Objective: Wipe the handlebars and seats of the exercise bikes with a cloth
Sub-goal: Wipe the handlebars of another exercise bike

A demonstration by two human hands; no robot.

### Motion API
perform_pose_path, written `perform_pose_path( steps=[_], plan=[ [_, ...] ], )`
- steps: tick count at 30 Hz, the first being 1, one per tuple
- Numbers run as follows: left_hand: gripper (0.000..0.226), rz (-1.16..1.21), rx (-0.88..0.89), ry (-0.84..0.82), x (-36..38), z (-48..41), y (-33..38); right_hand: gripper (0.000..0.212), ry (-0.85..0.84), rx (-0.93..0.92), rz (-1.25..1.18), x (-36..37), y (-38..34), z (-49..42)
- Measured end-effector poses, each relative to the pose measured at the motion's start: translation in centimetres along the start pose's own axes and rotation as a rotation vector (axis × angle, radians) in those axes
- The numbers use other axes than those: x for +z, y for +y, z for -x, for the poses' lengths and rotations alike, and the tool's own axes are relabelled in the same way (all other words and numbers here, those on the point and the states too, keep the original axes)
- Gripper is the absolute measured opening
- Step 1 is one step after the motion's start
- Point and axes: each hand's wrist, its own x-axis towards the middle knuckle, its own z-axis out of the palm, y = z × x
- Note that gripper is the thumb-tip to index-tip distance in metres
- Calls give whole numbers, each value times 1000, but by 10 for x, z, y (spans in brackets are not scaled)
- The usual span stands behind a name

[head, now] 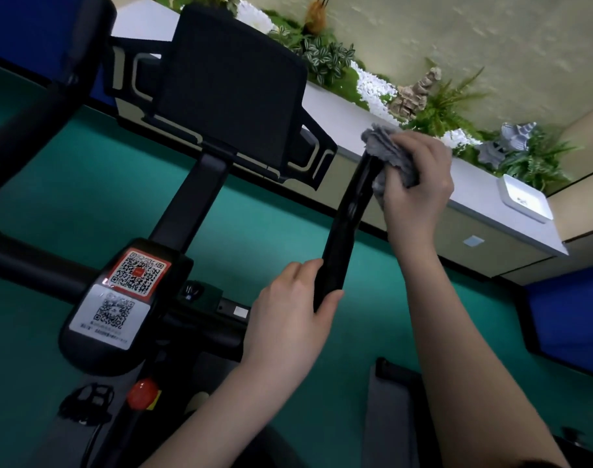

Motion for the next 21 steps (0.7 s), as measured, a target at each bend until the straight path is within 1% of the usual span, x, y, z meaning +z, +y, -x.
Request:
perform_pose_path(
  steps=[3,6,8,11,13,17,19,21],
  plan=[
    [41,14,-4,-7,0,-2,-1,32,53,144,-137,-9,-5,38],
    [44,44,12,-22,1,-4,-1,28,22,375,-244,-12,-13,83],
    [48,67,46,-32,1,-7,-1,28,36,505,-276,-6,-17,90],
    [52,75,92,-48,1,-16,-1,20,133,646,-376,5,-18,68],
    [55,64,123,-66,1,-24,0,17,192,686,-454,9,-13,46],
    [64,51,129,-73,6,-50,8,15,216,692,-496,6,-1,18],
    [68,52,107,-78,11,-65,14,14,272,711,-526,-1,5,20],
    [71,69,67,-83,18,-77,18,15,315,770,-563,-5,7,36]
  ],
)
